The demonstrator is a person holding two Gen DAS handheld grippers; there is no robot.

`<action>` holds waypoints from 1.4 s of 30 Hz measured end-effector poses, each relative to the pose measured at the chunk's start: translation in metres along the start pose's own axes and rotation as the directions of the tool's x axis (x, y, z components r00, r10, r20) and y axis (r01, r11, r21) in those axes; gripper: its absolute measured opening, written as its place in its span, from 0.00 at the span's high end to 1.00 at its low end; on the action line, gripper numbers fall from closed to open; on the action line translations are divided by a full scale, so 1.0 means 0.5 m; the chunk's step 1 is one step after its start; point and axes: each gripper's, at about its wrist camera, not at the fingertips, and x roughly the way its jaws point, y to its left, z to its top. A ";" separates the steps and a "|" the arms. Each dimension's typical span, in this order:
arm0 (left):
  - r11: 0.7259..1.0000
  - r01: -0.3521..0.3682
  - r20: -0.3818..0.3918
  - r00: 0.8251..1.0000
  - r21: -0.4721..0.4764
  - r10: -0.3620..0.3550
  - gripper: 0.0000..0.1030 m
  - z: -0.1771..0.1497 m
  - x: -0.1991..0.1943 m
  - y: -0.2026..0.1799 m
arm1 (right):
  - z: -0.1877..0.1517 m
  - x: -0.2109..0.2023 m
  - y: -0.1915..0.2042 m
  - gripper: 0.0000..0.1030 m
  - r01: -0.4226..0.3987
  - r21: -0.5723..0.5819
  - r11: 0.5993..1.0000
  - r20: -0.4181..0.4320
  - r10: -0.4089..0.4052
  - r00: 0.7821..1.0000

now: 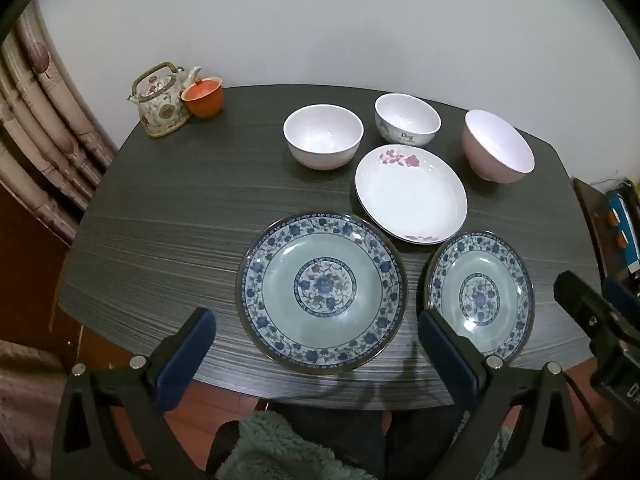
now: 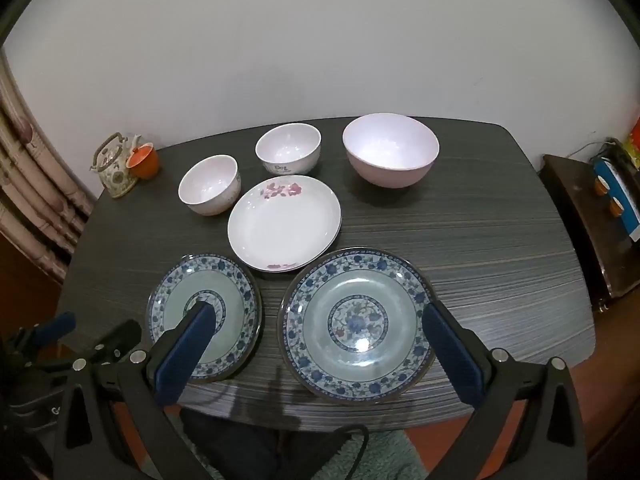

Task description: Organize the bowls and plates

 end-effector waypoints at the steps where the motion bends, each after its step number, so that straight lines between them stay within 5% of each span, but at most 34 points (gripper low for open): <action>1: 1.000 -0.001 -0.001 1.000 -0.001 0.001 0.00 0.000 0.001 0.001 | 0.010 0.009 0.013 0.01 0.004 -0.006 1.000 -0.010 -0.004 1.000; 42: 1.000 -0.013 -0.030 0.999 -0.005 0.013 0.00 0.004 0.030 -0.001 | 0.013 0.032 0.003 0.01 -0.014 0.016 1.000 -0.065 0.015 0.998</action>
